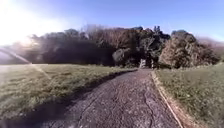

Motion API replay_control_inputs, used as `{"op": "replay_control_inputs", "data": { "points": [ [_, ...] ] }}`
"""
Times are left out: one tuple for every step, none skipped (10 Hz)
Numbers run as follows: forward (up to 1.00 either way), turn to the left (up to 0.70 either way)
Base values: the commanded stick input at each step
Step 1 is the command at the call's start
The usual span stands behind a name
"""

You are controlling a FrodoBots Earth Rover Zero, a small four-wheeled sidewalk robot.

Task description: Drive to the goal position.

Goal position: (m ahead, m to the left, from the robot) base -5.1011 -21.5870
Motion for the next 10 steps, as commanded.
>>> {"op": "replay_control_inputs", "data": {
  "points": [
    [0.85, -0.11],
    [0.85, 0.00],
    [0.85, 0.00],
    [0.85, 0.00],
    [0.85, 0.00],
    [0.85, 0.00],
    [0.85, -0.22],
    [0.85, -0.34],
    [0.85, -0.34],
    [0.85, -0.34]
  ]
}}
